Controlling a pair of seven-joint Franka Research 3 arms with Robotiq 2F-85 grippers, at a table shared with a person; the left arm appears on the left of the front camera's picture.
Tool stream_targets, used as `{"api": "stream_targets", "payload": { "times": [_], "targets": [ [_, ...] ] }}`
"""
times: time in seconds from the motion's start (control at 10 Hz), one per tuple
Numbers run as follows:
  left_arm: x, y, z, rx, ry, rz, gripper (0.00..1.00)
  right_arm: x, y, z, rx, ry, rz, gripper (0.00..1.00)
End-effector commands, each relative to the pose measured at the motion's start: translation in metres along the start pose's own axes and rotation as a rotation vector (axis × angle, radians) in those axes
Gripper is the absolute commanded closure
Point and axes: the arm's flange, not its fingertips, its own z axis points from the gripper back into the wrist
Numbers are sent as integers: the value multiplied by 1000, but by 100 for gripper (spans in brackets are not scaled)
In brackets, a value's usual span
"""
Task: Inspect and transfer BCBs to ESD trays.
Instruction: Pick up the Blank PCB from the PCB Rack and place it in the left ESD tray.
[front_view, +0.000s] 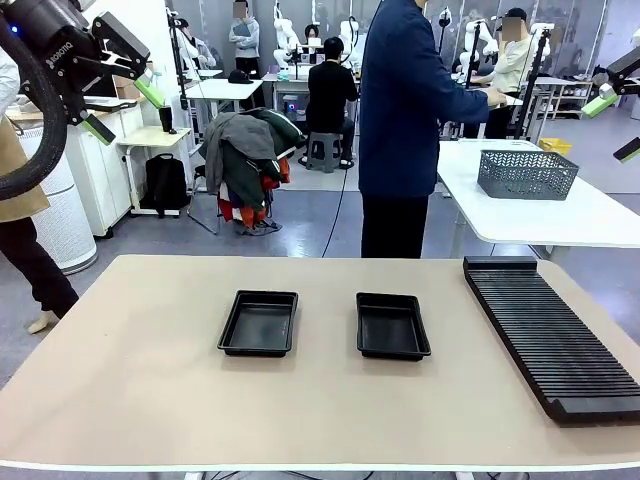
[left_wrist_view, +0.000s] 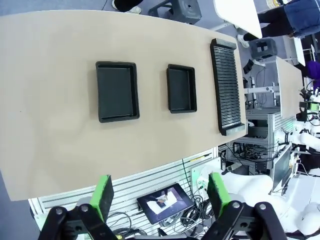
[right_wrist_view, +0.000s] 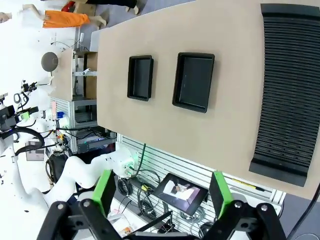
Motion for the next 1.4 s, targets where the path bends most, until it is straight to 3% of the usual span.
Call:
{"api": "stream_targets", "payload": {
  "times": [0.0, 0.5, 0.7, 1.3],
  "targets": [
    [2, 2, -2, -7, 9, 38, 0, -6, -1, -7, 12, -1, 15, 0],
    [3, 3, -2, 2, 4, 7, 0, 0, 2, -2, -4, 4, 5, 0],
    [2, 0, 13, 11, -23, 39, 0, -4, 23, 15, -35, -36, 8, 0],
    [1, -14, 34, 83, -53, 35, 0, -5, 26, 42, -63, -82, -29, 0]
  ]
}}
